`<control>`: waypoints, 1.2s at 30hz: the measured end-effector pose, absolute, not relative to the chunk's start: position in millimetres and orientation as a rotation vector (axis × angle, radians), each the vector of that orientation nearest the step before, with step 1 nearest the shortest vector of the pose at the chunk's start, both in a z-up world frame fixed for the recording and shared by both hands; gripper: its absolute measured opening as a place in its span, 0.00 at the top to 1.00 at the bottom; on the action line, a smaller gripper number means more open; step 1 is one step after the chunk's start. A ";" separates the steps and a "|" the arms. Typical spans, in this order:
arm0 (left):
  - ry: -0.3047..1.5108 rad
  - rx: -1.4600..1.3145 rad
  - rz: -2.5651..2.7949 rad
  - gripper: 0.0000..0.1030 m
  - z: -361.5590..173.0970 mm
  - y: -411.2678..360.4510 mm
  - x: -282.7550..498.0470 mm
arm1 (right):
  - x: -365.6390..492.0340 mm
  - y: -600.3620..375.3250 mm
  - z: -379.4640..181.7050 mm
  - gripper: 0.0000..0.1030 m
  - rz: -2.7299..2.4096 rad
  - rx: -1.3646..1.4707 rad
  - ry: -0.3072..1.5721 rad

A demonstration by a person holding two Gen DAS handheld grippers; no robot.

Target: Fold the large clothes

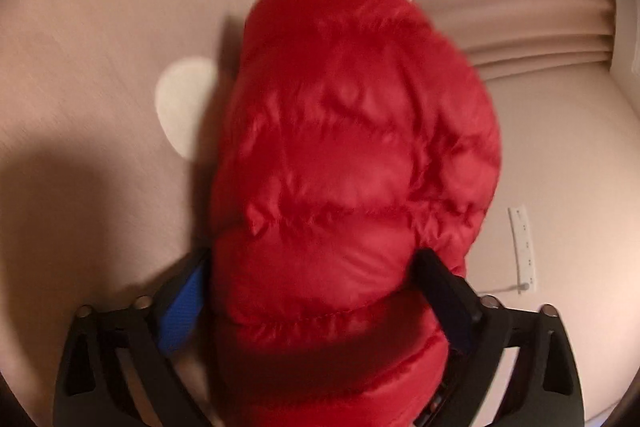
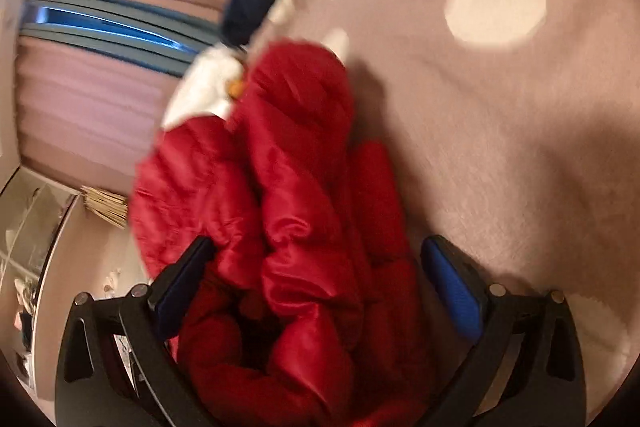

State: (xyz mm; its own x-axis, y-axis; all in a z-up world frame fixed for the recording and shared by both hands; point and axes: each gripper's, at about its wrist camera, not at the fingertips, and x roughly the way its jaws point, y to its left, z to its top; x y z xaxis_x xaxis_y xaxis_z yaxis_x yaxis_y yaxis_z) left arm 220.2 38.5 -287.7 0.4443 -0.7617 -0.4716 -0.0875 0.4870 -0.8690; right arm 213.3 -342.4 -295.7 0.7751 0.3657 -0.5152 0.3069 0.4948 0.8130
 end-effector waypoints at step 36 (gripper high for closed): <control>0.844 -0.681 -0.525 0.18 -232.8 -43.6 209.7 | 237.8 -253.0 -258.1 0.49 0.414 1.081 0.678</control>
State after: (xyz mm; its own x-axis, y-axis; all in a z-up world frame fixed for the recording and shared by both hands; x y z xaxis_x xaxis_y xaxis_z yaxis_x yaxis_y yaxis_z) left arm 209.7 -43.6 -232.8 0.5630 -0.6612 -0.4958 0.1526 0.6728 -0.7239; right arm 237.8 -253.0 -258.1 0.7291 0.6153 -0.2997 0.0140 0.4244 0.9053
